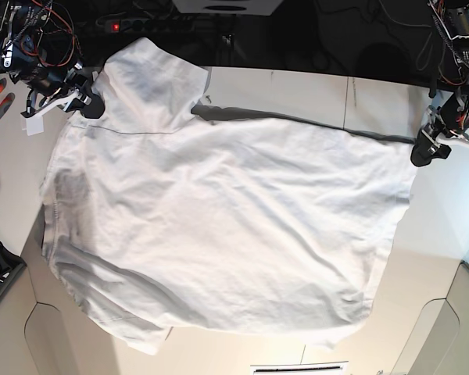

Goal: Layout the t-shirt on the table in an organized manner, then fold the t-shirt properly
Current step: 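Grasp the opposite shirt corner with the left gripper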

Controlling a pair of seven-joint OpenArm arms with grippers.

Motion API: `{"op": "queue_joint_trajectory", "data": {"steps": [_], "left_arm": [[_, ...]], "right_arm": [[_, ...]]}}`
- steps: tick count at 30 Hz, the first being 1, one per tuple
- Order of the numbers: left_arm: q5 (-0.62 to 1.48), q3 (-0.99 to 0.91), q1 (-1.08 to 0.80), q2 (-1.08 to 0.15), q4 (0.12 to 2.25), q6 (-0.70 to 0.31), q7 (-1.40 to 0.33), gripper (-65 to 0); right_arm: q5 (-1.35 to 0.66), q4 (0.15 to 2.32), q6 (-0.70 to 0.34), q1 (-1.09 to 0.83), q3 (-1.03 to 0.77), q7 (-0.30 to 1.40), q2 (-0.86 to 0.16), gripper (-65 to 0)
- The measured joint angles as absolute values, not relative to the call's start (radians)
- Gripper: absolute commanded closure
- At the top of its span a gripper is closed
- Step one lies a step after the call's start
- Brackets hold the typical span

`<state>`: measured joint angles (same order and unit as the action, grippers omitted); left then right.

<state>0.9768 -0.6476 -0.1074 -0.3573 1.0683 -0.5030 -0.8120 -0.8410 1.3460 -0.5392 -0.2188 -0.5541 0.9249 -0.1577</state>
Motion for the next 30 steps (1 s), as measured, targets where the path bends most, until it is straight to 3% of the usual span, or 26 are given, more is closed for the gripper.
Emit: {"op": "queue_joint_trajectory", "data": {"steps": [8, 14, 20, 24, 30], "left_arm": [[0.986, -0.585, -0.102, -0.333, 1.069, -0.514, -0.787, -31.2], [0.973, -0.586, -0.102, -0.336, 1.069, -0.512, -0.789, -17.3], [0.970, -0.587, -0.102, -0.336, 1.069, -0.510, -0.789, -15.0], [0.980, -0.587, -0.105, -0.335, 1.068, -0.540, -0.796, 0.0], [1.032, -0.587, -0.104, -0.335, 1.068, -0.548, -0.797, 0.0]], "right_arm": [[-0.841, 1.346, -0.539, -0.219, -0.554, 0.925, -0.158, 0.0], [-0.841, 1.346, -0.539, -0.219, -0.554, 0.925, -0.158, 0.0], [-0.841, 1.346, -0.540, -0.219, -0.554, 0.925, -0.158, 0.0], [-0.841, 1.346, -0.540, -0.219, -0.554, 0.925, -0.158, 0.0], [-0.841, 1.346, -0.539, -0.218, -0.554, 0.925, -0.158, 0.0]]}}
